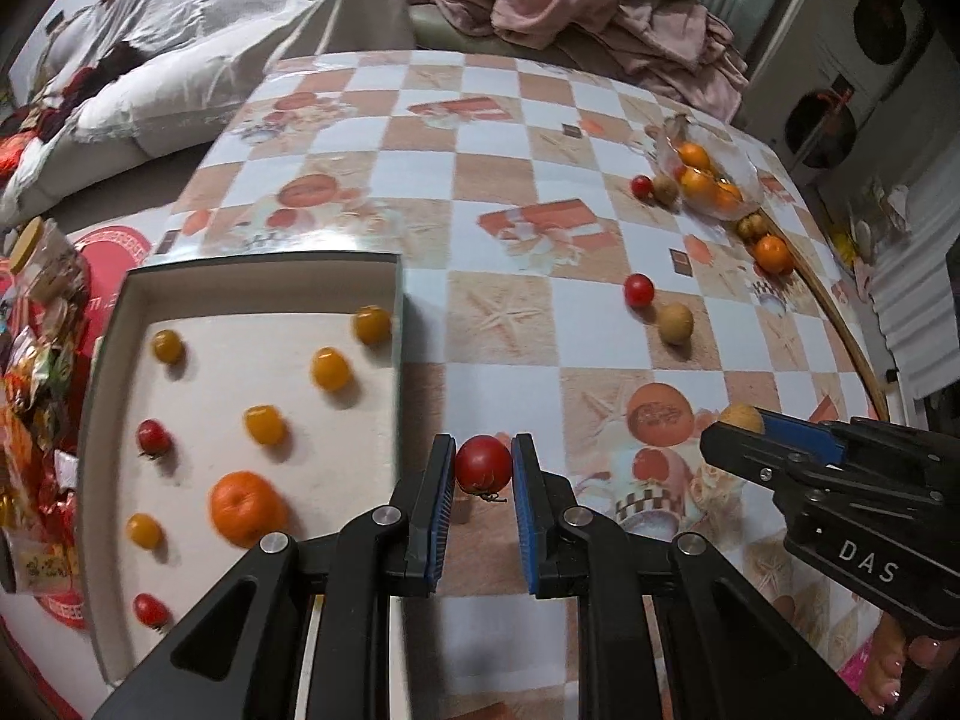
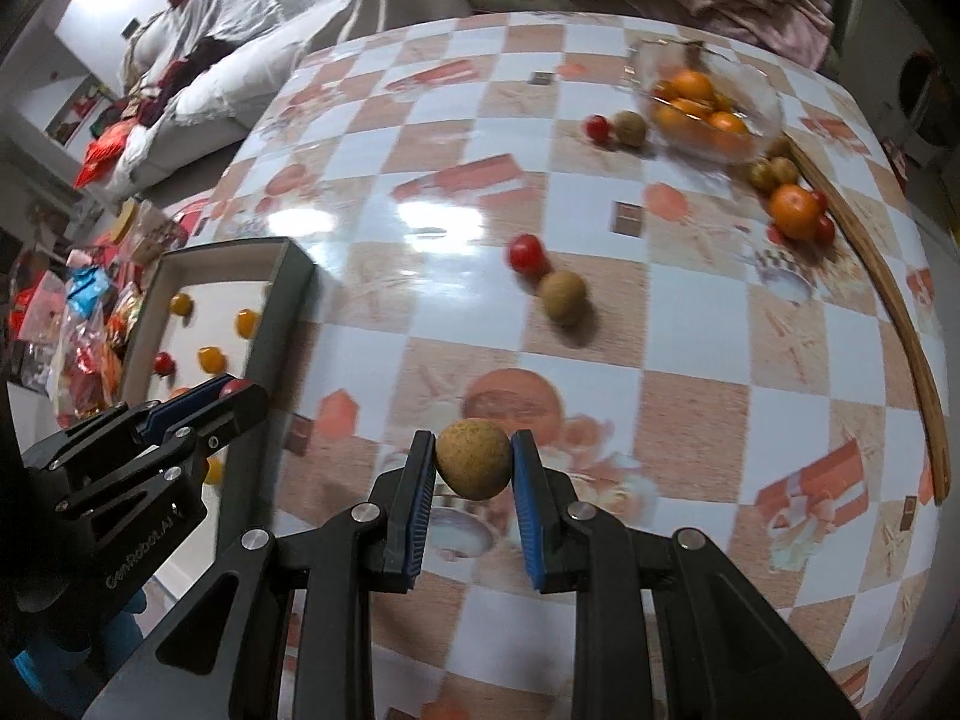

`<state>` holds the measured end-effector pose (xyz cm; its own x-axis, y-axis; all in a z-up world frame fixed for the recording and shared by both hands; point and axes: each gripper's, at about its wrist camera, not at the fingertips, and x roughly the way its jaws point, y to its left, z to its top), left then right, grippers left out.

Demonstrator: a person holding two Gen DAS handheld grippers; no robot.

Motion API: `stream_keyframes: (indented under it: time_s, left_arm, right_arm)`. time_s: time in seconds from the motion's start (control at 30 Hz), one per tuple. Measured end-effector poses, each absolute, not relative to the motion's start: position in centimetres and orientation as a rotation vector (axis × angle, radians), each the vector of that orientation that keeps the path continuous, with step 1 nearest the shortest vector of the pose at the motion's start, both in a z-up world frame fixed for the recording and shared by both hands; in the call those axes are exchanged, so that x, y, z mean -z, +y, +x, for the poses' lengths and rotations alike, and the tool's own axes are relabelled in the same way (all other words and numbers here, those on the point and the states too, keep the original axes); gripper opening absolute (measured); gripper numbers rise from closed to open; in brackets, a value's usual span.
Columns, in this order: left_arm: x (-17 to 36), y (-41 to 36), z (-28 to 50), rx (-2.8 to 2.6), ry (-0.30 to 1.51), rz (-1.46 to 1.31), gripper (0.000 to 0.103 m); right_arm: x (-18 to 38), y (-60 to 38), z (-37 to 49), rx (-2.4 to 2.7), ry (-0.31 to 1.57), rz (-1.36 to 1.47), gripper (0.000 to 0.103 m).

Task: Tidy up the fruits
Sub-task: 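Carry the red tomato and kiwi into the white tray and open both tools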

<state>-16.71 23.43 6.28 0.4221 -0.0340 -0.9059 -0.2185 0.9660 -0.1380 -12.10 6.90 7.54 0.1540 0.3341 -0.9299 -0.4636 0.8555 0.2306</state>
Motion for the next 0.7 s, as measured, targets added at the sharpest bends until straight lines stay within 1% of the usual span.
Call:
stream_keyframes:
  time_s: [0.47,0.57,0.7]
  left_arm:
    - [-7.8,29.5,-22.9,-0.259,1.095,-0.327,0.021]
    - [-7.4,31.1,-24.4,-0.305,1.103,-0.344,0.021]
    - [-5.4,33.1,-25.9,-0.361,1.147,-0.372,0.021]
  right_arm:
    - [-8.2,13.6,-14.6,-0.703,1.295,-0.193,0.028]
    - [-8.2,15.6,-14.9,-0.743,1.297,-0.209,0.028]
    - [-7.8,18.1,-15.0,-0.785,1.306,-0.227,0.028]
